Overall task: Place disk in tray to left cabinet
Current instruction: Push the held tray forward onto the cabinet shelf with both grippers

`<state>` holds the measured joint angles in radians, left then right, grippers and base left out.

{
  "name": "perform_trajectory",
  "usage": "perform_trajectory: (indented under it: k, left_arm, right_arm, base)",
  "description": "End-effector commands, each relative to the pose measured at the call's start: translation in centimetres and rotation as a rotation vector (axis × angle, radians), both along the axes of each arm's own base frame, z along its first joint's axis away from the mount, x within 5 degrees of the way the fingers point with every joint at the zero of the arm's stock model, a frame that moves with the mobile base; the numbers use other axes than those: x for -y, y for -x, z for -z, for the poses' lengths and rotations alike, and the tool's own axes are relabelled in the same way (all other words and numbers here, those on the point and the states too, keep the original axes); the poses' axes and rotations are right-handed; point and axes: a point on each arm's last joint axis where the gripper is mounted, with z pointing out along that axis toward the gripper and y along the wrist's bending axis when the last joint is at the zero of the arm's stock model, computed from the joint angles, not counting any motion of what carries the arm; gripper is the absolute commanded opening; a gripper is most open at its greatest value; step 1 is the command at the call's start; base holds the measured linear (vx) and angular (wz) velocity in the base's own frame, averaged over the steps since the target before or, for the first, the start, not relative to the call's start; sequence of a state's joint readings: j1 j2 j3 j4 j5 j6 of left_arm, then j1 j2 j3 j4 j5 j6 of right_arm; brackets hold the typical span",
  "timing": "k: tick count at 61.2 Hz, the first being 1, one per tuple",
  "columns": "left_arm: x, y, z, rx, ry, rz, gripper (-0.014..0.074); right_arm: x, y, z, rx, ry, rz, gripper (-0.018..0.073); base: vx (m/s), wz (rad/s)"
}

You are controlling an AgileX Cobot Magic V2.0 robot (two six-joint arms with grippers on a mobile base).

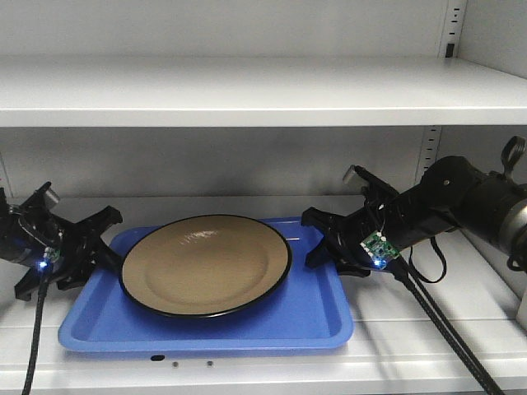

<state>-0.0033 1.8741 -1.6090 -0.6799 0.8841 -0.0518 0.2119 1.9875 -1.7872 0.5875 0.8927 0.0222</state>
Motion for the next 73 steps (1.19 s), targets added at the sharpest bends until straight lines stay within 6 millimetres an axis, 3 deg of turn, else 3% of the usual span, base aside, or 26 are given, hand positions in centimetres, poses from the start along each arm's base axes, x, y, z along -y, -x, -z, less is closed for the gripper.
perform_trajectory:
  k: [1, 22, 30, 47, 73]
  left_arm:
    - [1.4, 0.3, -3.6, 0.1, 0.121, -0.029, 0.0122]
    - [1.1, -0.4, -3.1, 0.19, 0.037, 0.008, 0.0386]
    - [0.8, -0.7, -3.2, 0.229, 0.003, -0.005, 0.0456]
    - [0.0, -0.9, -2.9, 0.258, -0.142, 0.008, 0.0471]
    - [0.0, -0.8, -2.7, 0.247, -0.156, 0.02, 0.047]
  right_arm:
    - [-1.1, 0.7, -4.0, 0.11, -0.115, 0.009, 0.0114]
    - [-0.9, -0.4, -2.8, 0.16, -0.061, 0.024, 0.0363]
    - [-0.4, -0.8, -3.1, 0.214, -0.029, 0.053, 0.0388]
    - [0.5, -1.0, -3.0, 0.245, 0.06, 0.053, 0.0386]
    - [0.6, -1.0, -2.8, 0.244, 0.084, 0.045, 0.0386]
  base:
    - [0.0, 0.0]
    - [0.0, 0.0]
    - [0.0, 0.0]
    - [0.0, 0.0]
    - [0.0, 0.0]
